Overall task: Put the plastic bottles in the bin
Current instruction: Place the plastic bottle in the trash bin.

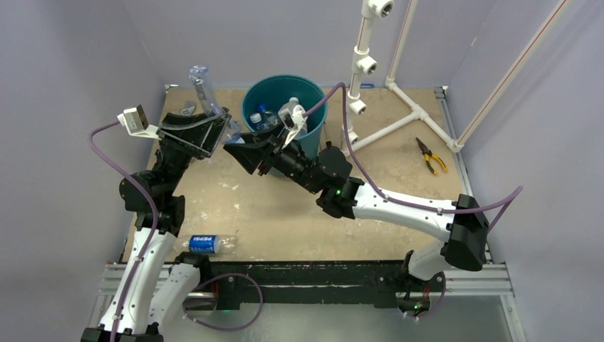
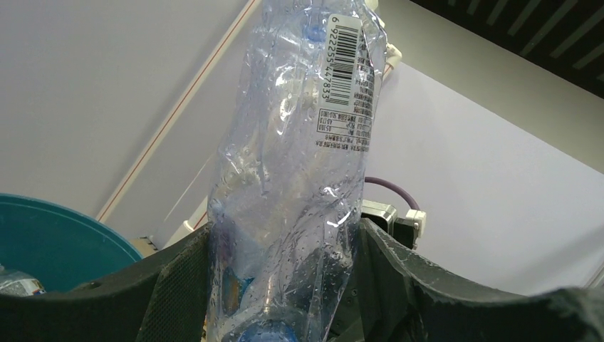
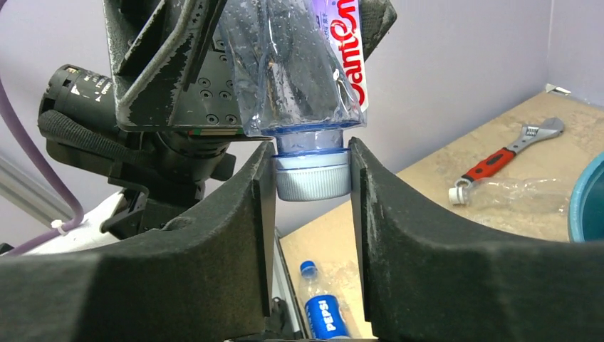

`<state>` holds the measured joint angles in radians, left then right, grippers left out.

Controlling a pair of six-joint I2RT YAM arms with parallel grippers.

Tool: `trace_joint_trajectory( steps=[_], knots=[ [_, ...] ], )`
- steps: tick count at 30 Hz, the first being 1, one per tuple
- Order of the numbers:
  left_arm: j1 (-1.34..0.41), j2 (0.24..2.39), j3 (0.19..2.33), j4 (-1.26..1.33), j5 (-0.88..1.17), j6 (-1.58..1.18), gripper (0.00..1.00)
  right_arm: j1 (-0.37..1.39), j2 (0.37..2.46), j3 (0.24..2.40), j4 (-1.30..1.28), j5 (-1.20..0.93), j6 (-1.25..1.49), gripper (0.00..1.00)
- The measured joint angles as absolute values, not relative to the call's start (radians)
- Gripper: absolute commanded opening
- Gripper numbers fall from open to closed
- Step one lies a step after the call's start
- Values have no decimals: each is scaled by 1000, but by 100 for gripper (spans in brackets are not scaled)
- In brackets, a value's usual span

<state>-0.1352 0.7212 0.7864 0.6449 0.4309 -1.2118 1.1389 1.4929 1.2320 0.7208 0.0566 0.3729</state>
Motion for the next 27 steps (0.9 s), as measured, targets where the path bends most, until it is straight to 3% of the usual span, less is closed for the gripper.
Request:
trace_joint_trajectory(
  steps=[3,4,5,10,15,27],
  knots=[
    [-136,720,781,641,422,-1211,25,1139,1503,1234,726,49,371,14],
    [-136,720,781,640,420,-1211,33,1138,1505,1235,726,44,366,6],
    [-137,720,781,638,419,-1209,49,1138,1505,1236,724,41,361,0],
    [-145,719,810,559,430,-1132,91,1138,1486,1240,665,33,334,0],
    [-163,738,959,326,421,-938,99,1139,1358,1240,456,47,276,0],
    [-294,792,1261,10,368,-281,99,1139,1110,1451,-314,252,155,0]
  ],
)
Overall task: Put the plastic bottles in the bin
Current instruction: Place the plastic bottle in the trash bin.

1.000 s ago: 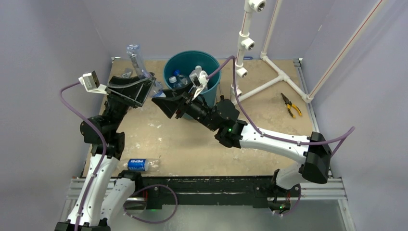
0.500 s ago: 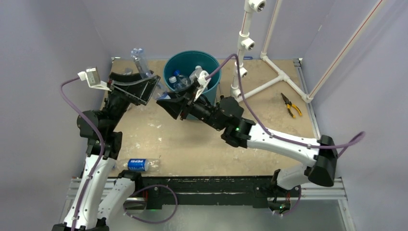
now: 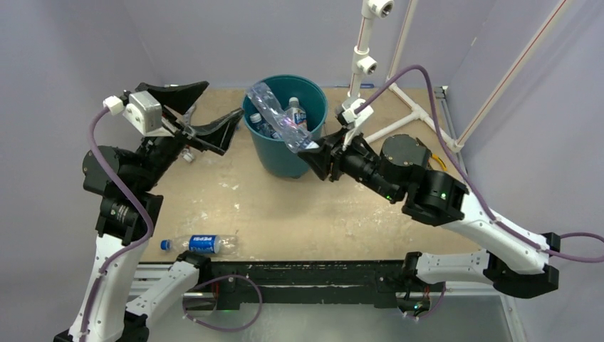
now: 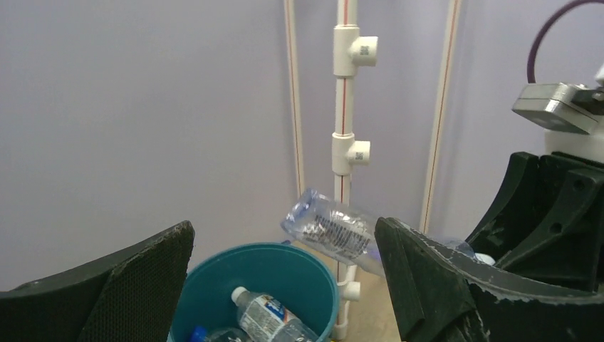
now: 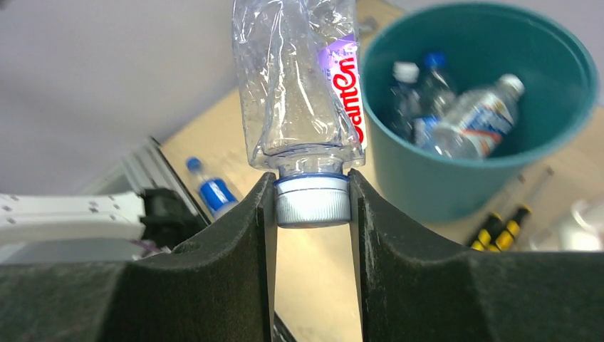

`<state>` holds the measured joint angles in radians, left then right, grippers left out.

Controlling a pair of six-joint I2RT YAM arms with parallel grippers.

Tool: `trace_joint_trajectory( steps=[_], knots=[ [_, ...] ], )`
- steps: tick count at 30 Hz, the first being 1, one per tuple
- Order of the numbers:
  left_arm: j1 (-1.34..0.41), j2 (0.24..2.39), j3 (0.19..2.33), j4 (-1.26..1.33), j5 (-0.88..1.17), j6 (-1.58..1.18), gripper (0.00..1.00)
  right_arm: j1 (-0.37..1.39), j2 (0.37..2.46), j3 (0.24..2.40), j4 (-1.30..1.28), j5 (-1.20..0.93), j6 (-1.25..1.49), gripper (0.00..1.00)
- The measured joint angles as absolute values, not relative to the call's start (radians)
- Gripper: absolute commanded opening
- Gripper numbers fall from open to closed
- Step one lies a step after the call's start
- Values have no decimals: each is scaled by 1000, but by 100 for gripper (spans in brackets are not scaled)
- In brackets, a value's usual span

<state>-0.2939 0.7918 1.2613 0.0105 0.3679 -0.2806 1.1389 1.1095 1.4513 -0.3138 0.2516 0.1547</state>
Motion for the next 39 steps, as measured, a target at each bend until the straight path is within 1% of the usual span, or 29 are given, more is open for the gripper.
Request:
trace_joint_trajectory(
  steps=[3,7,10,12,14,17,21,26,31,33,35,39],
  knots=[
    [-336,822,1336,-61,428,-126,99,1139,1073,1475,-482,289,147,0],
    [-351,842,1376,-104,608,29,99,1139,1067,1524,-652,303,141,0],
    [-356,842,1377,-154,719,152,99,1139,1065,1545,-733,294,136,0],
    [-356,837,1376,-195,748,231,99,1139,1060,1553,-764,265,130,0],
    [-359,824,1366,-227,758,311,96,1139,1053,1562,-783,227,122,0],
    [-376,800,1335,-288,748,443,93,1139,1049,1590,-803,161,111,0],
    [-419,804,1322,-352,709,599,91,1139,1085,1670,-824,112,99,0],
    [-469,821,1312,-401,648,728,92,1139,1231,1820,-853,118,83,0],
    [-530,813,1275,-448,535,838,92,1139,1411,1930,-878,152,53,0],
    [-553,811,1265,-474,483,883,89,1139,1471,1956,-888,171,41,0],
    [-565,812,1259,-506,428,921,84,1137,1504,1974,-899,181,36,0],
    [-620,823,1248,-537,329,988,73,1137,1516,1985,-906,194,25,0]
  ],
)
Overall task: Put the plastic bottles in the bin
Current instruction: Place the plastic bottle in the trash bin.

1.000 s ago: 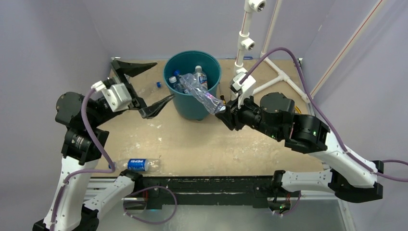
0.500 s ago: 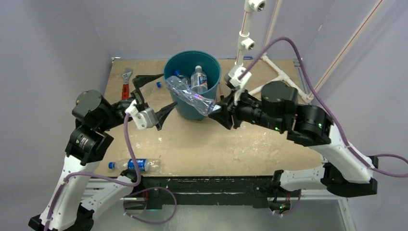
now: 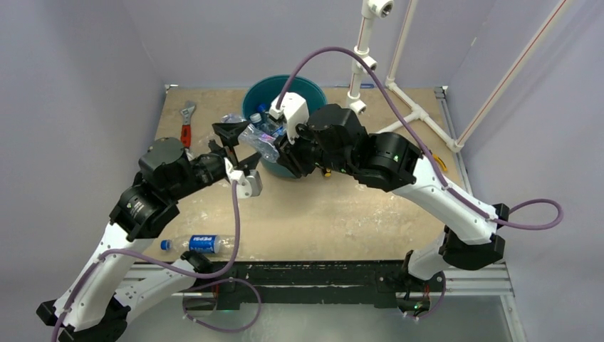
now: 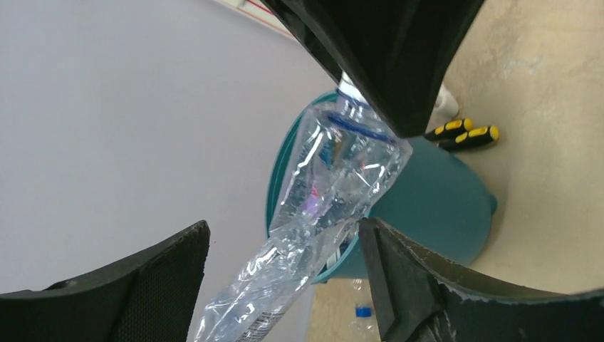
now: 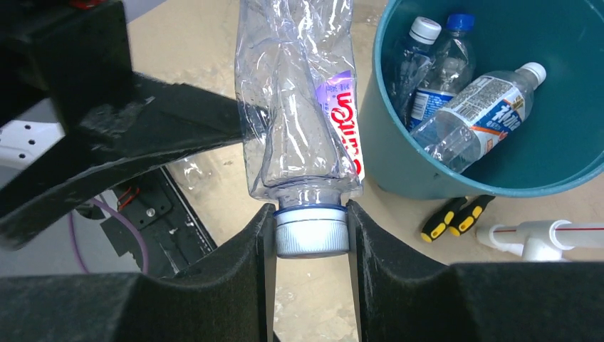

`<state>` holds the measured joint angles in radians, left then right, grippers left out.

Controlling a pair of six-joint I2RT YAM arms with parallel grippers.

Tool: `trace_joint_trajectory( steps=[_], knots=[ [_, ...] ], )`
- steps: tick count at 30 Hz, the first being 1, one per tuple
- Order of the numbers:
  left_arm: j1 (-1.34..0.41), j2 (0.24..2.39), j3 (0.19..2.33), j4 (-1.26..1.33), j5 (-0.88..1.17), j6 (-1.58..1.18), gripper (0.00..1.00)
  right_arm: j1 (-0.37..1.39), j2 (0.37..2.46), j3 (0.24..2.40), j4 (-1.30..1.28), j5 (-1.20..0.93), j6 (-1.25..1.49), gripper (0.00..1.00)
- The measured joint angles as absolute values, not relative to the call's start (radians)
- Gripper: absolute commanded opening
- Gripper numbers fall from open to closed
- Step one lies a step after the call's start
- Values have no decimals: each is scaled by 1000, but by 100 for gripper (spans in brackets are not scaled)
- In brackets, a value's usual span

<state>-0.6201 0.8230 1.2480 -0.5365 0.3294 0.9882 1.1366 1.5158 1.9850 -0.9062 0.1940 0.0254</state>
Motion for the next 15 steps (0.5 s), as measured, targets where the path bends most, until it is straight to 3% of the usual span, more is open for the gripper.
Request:
trace_joint_trajectory(
  steps=[7,15],
  knots=[
    [-638,841,1230,-560,247,1045,69,1139,1486,1990,-905,187,20,0],
    [-650,882,1230,-559,224,1067,39,1139,1440,1990,-901,138,19,0]
  ],
)
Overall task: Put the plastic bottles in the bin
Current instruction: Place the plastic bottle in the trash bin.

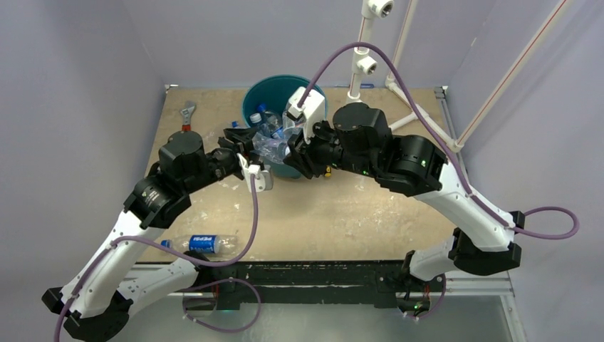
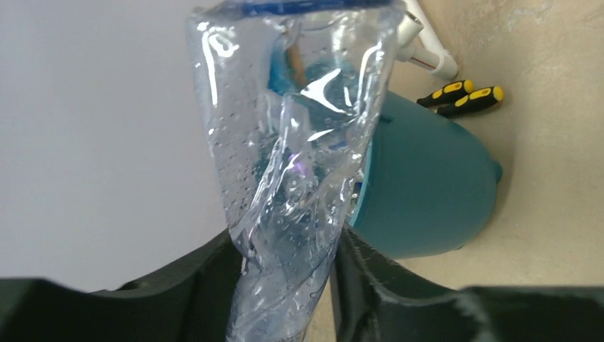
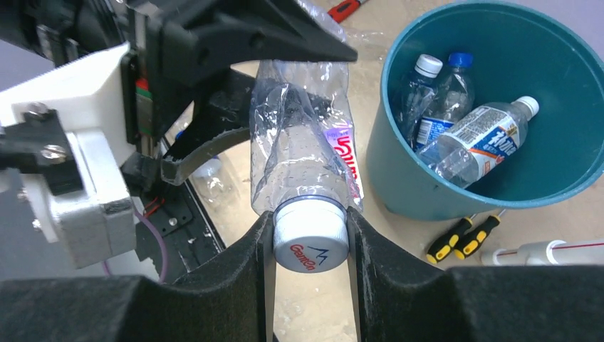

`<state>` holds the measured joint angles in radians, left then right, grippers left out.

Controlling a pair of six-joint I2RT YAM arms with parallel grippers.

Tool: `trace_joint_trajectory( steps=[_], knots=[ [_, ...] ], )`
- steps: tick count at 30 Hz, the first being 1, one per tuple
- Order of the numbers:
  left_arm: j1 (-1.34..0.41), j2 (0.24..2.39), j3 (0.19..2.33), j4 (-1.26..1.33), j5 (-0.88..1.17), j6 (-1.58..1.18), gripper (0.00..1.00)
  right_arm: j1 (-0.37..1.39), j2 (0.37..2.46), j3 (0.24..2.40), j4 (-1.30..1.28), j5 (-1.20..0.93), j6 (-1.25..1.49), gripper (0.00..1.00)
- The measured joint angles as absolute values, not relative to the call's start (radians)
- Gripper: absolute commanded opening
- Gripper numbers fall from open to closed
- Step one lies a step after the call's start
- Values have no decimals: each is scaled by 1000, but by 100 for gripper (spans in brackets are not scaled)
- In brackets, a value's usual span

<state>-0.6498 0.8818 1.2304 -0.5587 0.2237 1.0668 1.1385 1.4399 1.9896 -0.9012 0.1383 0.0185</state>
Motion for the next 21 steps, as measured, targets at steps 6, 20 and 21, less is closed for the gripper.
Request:
trace_joint_trajectory(
  steps=[6,20,21],
  knots=[
    [-661,898,1230,-565,254,1066,26,1138,1425,1989,-887,136,5,0],
    [-662,885,1230,-530,291,1028,9,1139,1398,1980,-835,107,35,99],
    [-662,882,1230,-526,295,1023,9,1139,1385,1973,-827,102,41,99]
  ],
)
